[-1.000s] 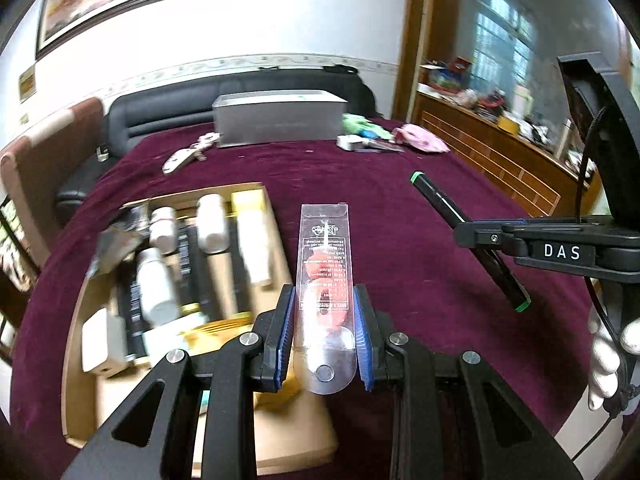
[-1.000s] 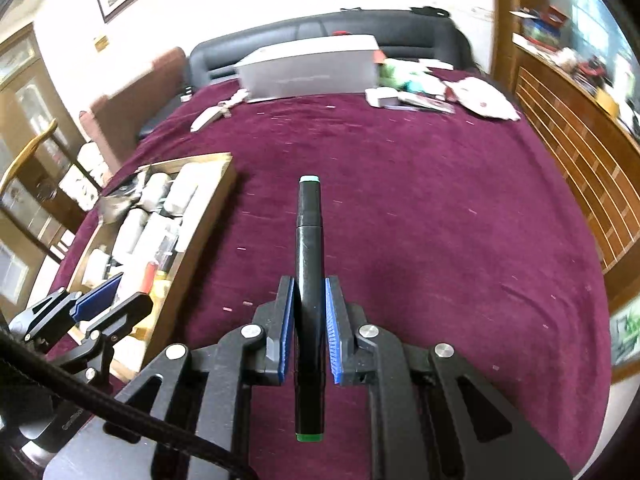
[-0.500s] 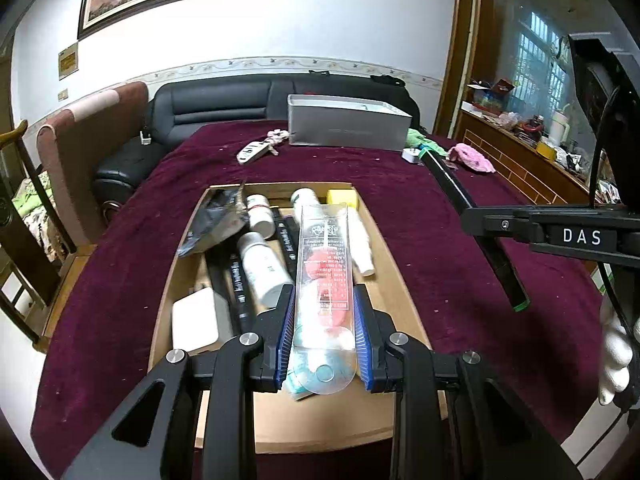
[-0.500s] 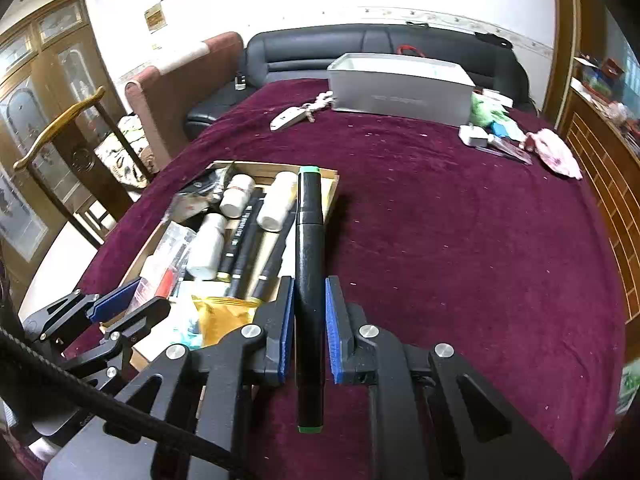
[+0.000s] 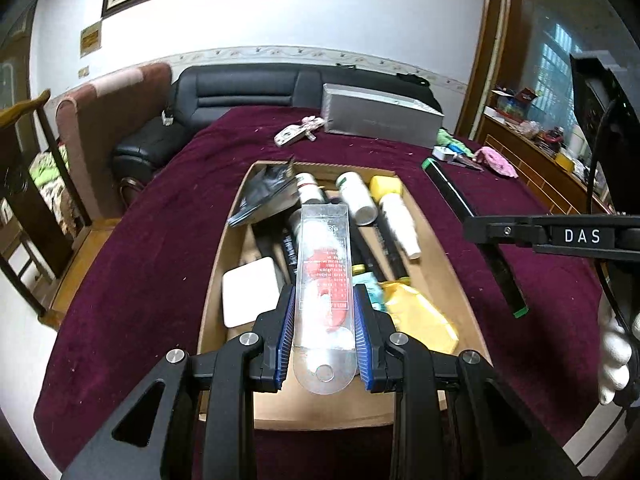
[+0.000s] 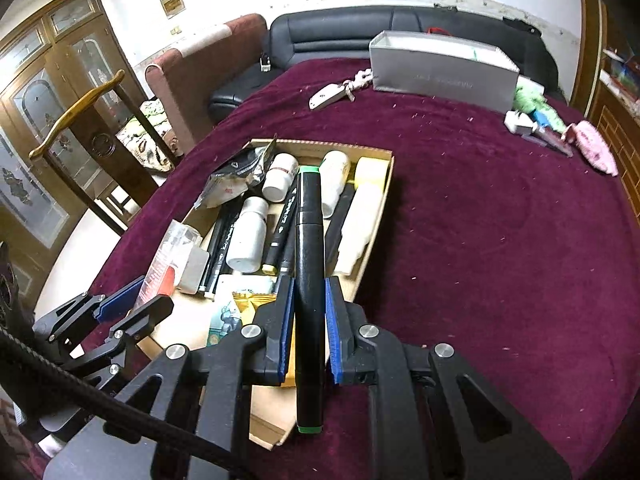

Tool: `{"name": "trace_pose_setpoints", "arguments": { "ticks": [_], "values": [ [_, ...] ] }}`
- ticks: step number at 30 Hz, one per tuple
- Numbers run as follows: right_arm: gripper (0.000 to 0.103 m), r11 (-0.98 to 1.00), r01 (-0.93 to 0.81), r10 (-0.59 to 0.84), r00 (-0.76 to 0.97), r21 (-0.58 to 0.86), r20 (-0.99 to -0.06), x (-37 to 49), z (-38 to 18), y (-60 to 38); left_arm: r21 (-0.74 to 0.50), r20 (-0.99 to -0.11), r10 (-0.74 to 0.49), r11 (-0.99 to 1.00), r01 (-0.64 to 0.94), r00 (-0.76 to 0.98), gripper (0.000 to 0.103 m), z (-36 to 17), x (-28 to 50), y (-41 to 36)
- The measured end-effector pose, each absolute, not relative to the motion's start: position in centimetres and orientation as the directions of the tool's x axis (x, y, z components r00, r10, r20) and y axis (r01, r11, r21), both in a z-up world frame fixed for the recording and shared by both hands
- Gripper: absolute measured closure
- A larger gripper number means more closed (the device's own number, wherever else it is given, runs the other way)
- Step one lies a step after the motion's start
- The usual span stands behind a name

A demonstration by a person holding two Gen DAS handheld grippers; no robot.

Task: Organize objects
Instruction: 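Carry the toothbrush package and marker to the tray with both grippers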

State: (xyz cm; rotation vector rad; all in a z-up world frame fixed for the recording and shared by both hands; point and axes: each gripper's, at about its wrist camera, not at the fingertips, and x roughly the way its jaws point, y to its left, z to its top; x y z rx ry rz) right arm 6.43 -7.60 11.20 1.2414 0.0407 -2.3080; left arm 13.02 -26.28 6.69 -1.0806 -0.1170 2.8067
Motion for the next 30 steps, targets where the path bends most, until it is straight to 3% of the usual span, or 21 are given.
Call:
{"name": "trace_pose_setpoints", "arguments": {
  "ticks": [20, 30],
  "values": [
    [0.090, -0.878, 0.434, -0.362, -0.328, 0.201, -0.872, 2.3, 5.4, -11.9, -0.103, -0.727, 0.140, -0.990, -0.095, -0.672, 0.079, 4.5, 10.2, -26.8],
    [0.090, -0.890, 0.407, -0.353, -0.330, 0.206, -0.875, 1.1, 4.6, -11.2, -0.166, -0.755, 0.226, -0.974, -0.154, -0.615, 0.079, 4.0, 11.8, -26.0]
  ]
}}
